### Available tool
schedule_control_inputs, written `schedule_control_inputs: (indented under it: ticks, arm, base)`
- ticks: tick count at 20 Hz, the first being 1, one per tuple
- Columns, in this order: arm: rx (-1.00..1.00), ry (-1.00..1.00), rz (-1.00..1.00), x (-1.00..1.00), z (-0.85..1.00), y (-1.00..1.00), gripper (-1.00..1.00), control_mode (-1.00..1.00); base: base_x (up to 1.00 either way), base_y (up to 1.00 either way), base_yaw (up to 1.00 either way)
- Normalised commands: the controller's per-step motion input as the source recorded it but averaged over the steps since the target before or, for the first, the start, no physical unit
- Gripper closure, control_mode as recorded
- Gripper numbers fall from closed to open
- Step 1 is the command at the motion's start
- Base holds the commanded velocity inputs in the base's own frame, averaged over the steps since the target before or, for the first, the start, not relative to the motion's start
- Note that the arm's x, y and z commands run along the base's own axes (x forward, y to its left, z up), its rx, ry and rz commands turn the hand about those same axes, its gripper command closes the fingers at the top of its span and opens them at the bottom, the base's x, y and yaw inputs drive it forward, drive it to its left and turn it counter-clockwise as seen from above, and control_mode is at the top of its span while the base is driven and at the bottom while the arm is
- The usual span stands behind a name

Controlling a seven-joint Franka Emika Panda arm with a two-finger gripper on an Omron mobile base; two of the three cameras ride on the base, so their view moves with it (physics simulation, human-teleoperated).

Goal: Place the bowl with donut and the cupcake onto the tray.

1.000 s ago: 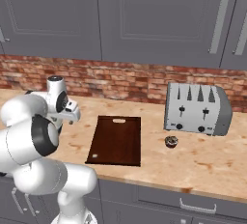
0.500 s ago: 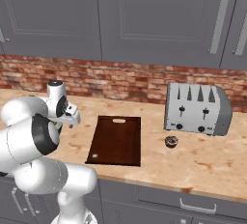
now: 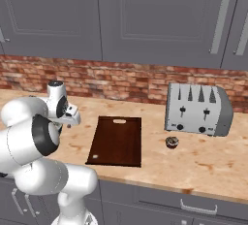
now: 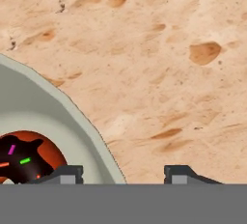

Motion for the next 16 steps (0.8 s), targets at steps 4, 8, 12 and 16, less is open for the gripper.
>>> schedule_control_inputs:
  ticks: [4, 8, 12, 16]
  arm:
    - [0.00, 0.00, 0.00, 0.00, 0.00, 0.00, 1.00, -1.00]
    - [0.00, 0.00, -0.01, -0.09, 0.12, 0.00, 1.00, -1.00]
    - [0.00, 0.00, -0.05, -0.13, 0.34, -0.09, 1.00, -1.00]
    - [0.03, -0.01, -0.08, -0.01, 0.13, -0.58, 1.00, -1.00]
  base:
    - [0.00, 0.00, 0.00]
    - [0.00, 0.00, 0.00]
    - [0.00, 0.00, 0.00]
    - [0.00, 0.00, 0.00]
